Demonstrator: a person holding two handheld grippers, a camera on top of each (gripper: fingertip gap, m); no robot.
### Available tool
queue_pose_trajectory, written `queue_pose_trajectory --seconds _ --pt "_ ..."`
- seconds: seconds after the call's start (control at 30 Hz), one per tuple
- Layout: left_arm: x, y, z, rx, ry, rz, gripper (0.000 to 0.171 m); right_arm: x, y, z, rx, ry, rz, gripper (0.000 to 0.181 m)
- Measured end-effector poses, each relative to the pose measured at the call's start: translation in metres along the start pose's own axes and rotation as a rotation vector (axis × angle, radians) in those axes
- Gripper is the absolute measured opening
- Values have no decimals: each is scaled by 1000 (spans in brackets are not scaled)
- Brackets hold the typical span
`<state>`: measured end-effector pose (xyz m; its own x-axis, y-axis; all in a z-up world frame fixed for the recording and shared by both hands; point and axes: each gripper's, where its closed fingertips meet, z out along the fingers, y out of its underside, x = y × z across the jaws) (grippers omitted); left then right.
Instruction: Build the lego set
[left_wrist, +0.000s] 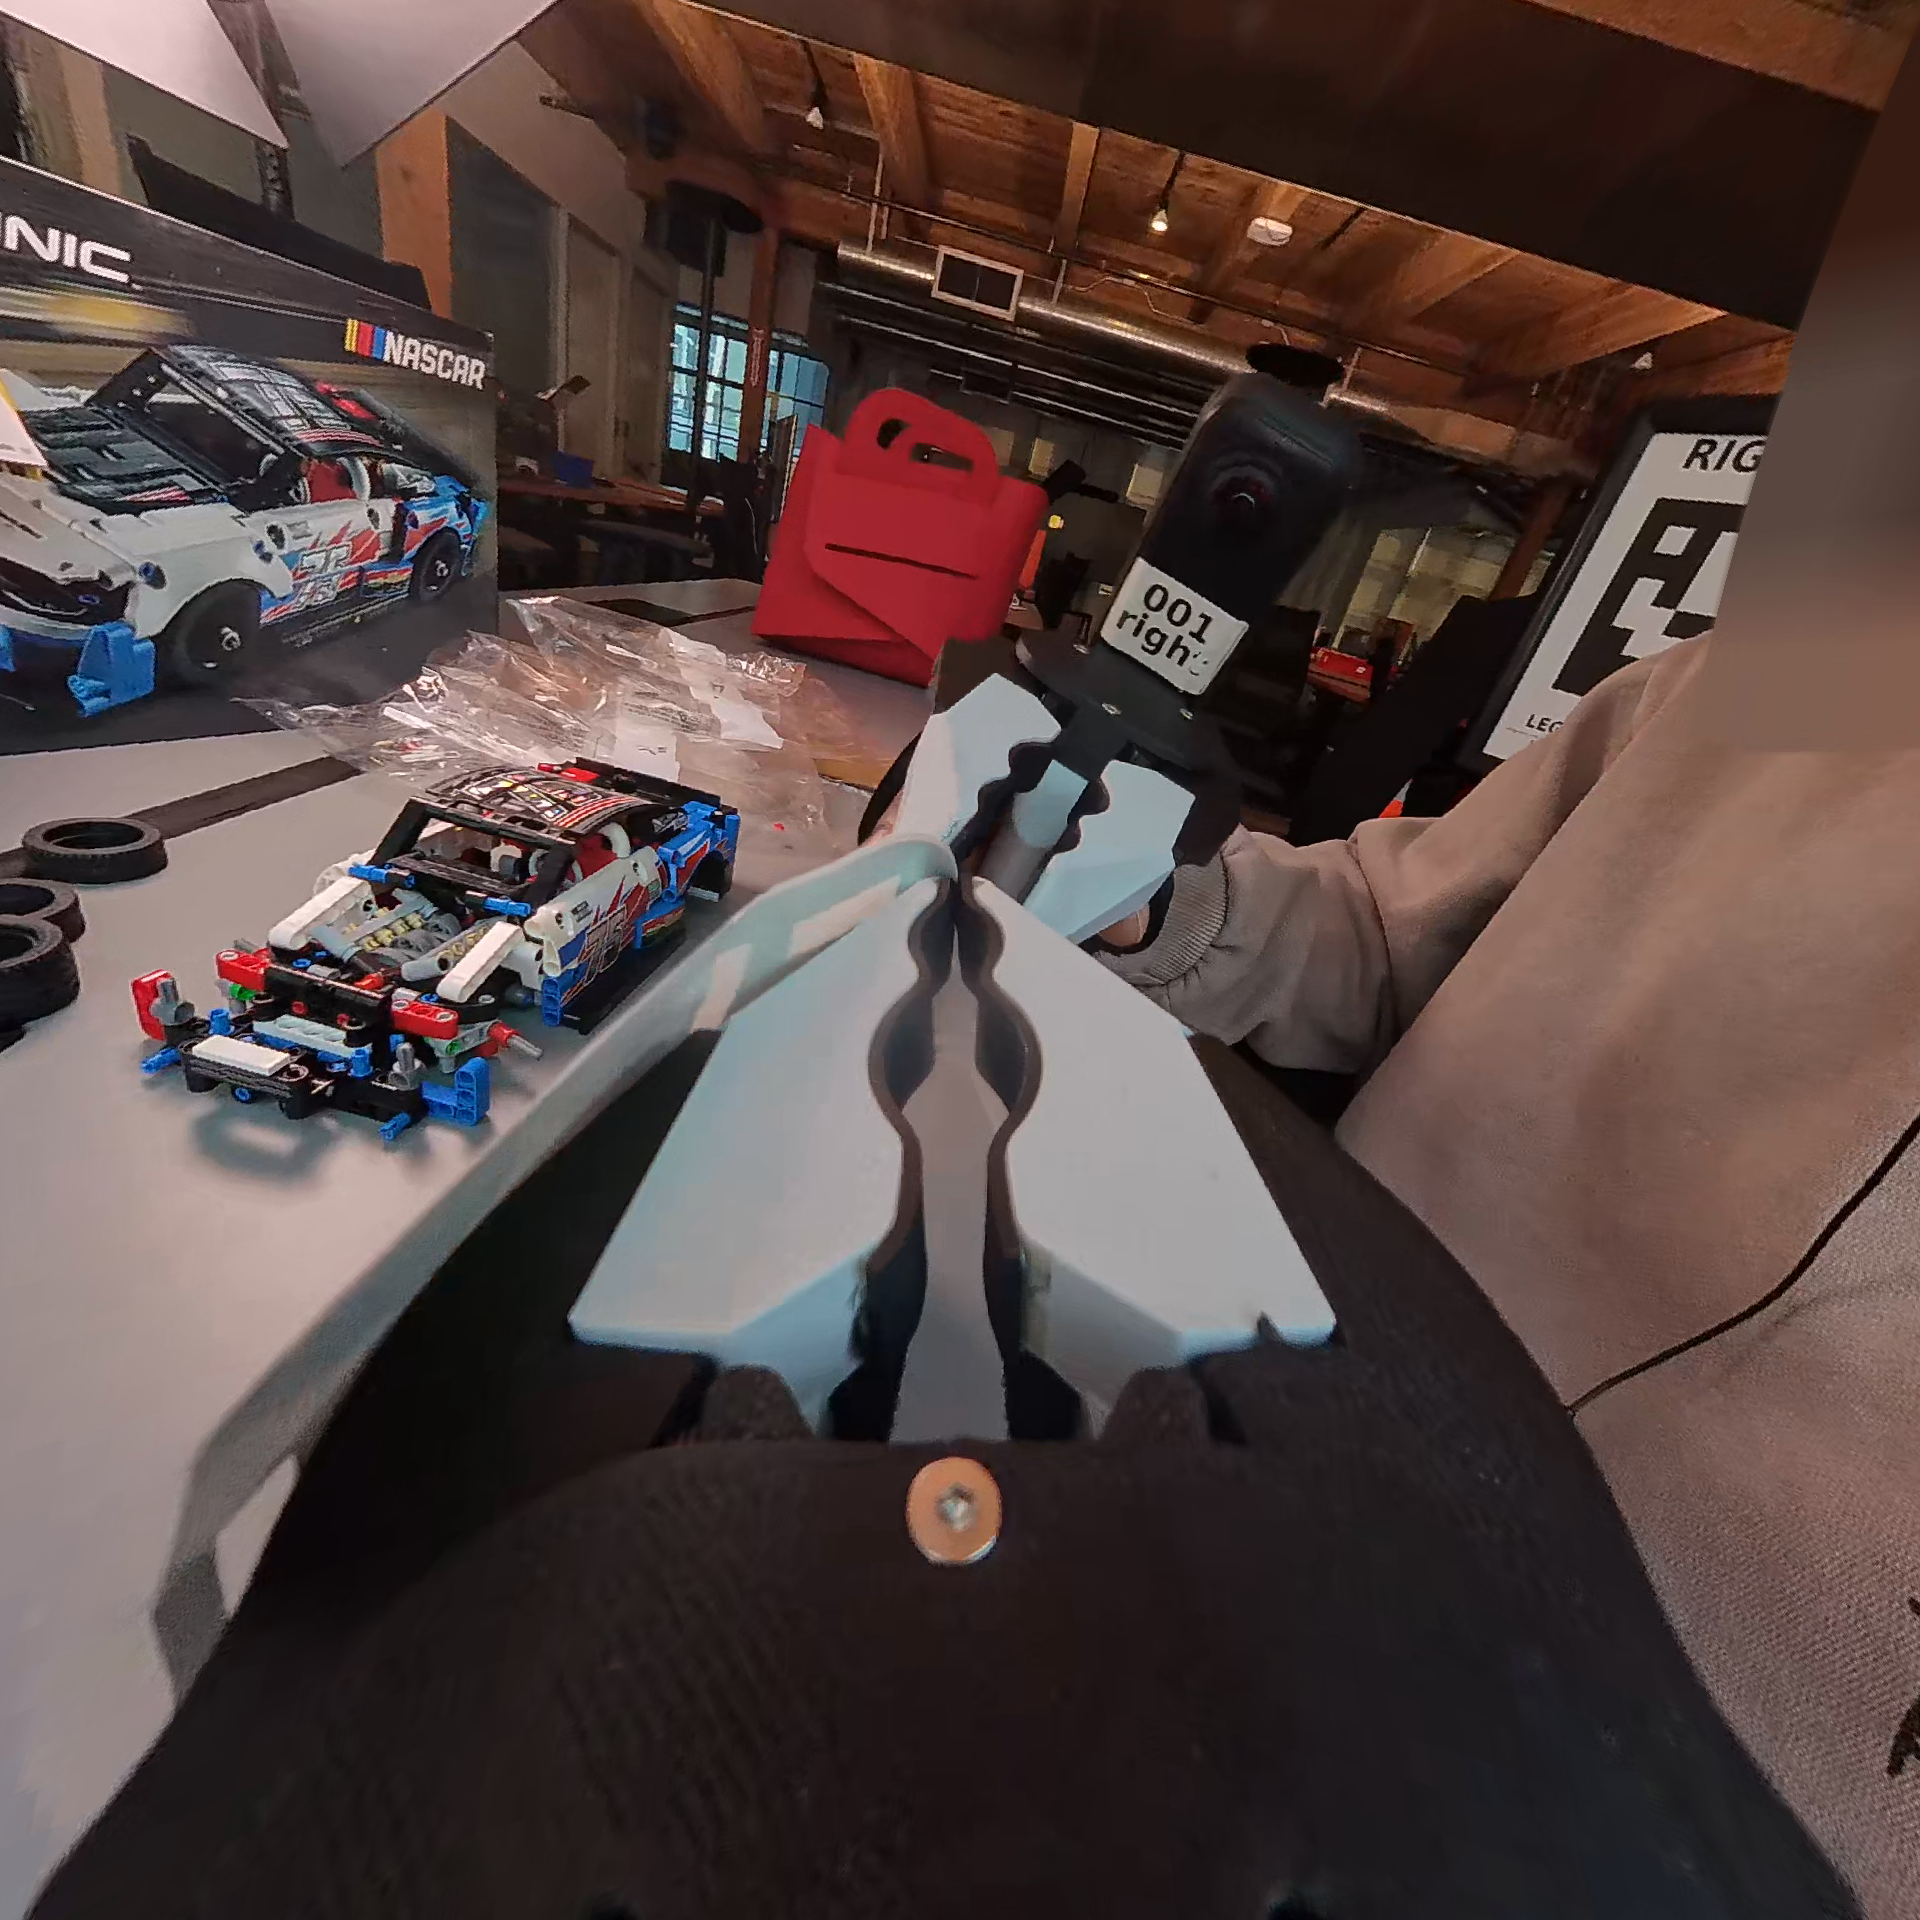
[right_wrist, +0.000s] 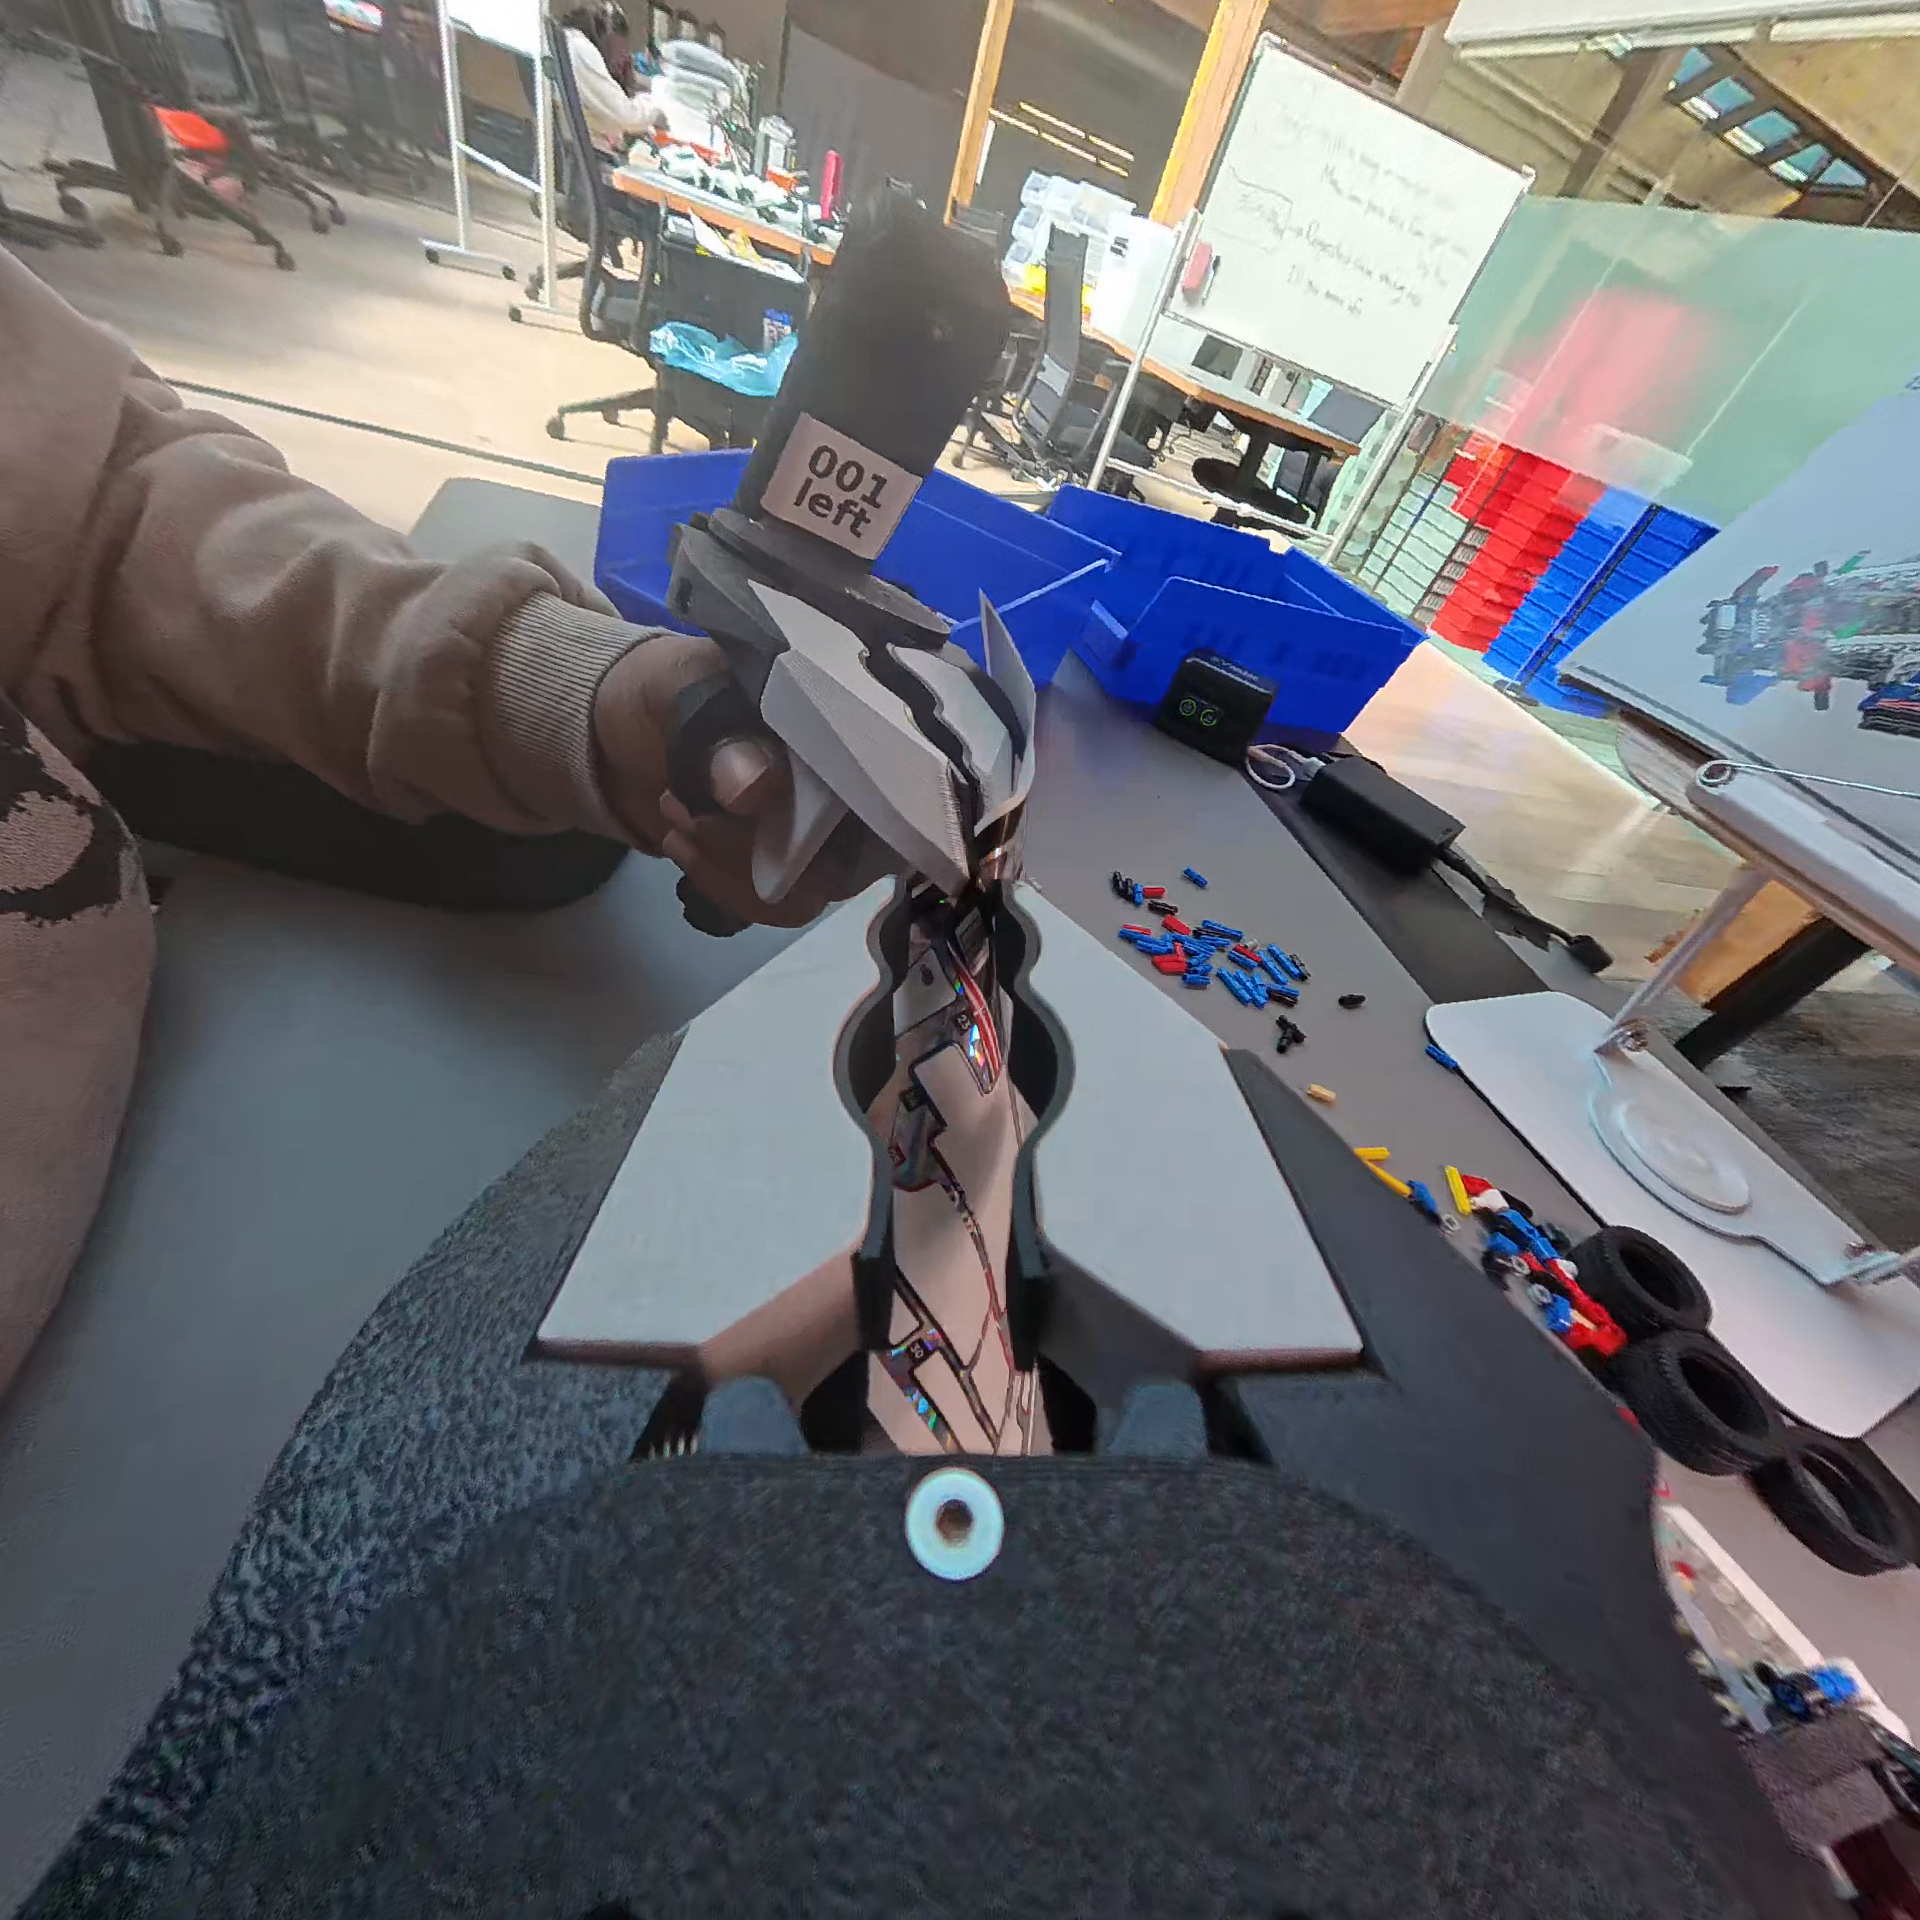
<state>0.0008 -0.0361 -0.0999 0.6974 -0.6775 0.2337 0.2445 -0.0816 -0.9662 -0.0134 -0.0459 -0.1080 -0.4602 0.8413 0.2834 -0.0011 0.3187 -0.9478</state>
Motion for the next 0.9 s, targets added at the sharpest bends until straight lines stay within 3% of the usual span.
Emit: queue_pose_trajectory --seconds 0.37,0.63,0.9 --pt "19 -2 1 25 97 44 0 -13 -9 -11 138 -202 233 5" --pt "12 -3 -2 26 47 50 0 -6 -11 -16 173 -196 273 0" --pt "8 -2 -1 9 11 42 7 0 -4 -11 116 -96 168 0"
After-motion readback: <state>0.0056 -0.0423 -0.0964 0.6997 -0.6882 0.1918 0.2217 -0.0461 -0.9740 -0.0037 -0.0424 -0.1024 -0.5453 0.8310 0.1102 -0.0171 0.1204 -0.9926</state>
